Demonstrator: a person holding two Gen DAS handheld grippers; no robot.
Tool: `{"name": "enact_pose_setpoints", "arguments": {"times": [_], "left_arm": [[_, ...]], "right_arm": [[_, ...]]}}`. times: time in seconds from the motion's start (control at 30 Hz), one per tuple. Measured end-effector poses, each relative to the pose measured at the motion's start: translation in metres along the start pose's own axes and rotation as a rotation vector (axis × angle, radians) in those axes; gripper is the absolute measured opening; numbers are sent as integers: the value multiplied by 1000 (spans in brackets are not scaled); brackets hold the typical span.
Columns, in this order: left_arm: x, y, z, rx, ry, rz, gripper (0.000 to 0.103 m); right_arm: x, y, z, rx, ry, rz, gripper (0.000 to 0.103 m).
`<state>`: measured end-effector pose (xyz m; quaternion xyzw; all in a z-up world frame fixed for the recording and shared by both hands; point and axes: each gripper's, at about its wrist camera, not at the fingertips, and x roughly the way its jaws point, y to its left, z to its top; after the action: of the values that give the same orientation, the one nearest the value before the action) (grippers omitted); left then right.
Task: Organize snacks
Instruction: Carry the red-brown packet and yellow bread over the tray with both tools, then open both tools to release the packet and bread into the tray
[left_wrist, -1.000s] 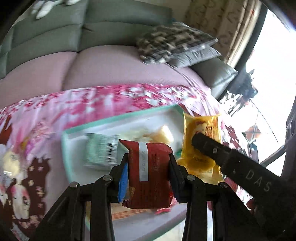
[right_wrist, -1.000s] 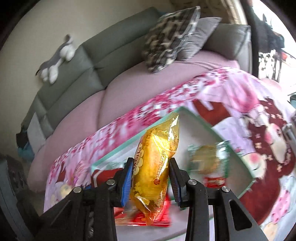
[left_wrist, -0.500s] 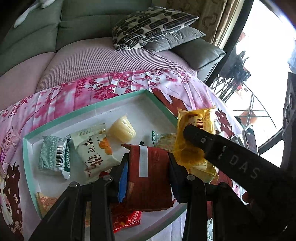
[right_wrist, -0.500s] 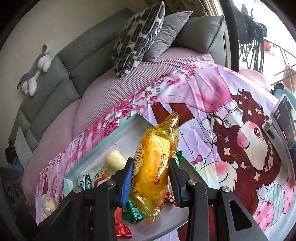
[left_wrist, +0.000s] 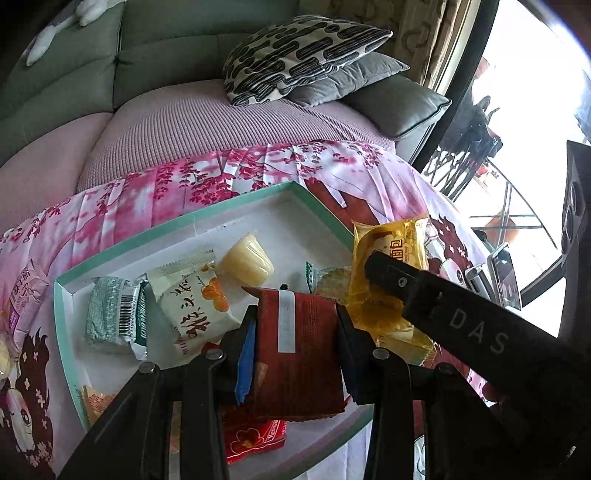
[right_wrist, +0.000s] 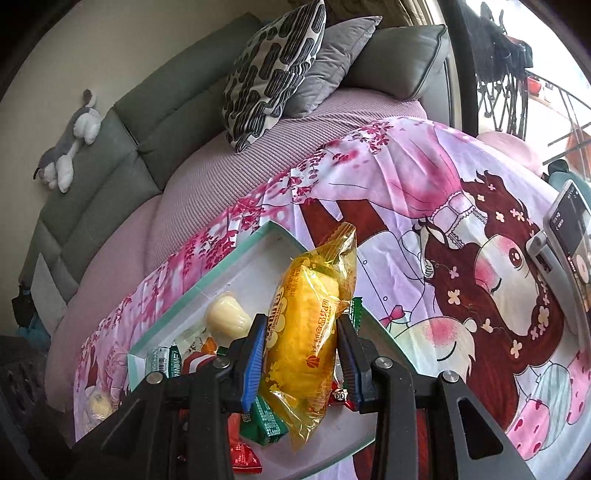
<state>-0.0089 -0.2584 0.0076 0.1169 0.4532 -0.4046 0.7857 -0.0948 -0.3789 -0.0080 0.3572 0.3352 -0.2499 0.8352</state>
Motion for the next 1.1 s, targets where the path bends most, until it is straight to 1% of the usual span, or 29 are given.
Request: {"name": "enact_pose_setpoints", "arguments": {"times": [0.27,0.63,0.83,1.03,1.1], "left_arm": [[-7,12,1,-33,-22,10,41],[-14,46,1,-126,-53,42,41],[-17,68,-1,-172,-64,75,41],[-15,80,-3,-198,-49,104,41],[-17,81,-3,-206,-48,117,41]], "right_arm": [[0,0,-1,-4,2,6,39],[5,7,-1,-30,11,15,39],[5,23,1,-84,-8,52,39],[19,32,-3,-124,21,68,39],[19,34,-3,-140,18,63,41]]}}
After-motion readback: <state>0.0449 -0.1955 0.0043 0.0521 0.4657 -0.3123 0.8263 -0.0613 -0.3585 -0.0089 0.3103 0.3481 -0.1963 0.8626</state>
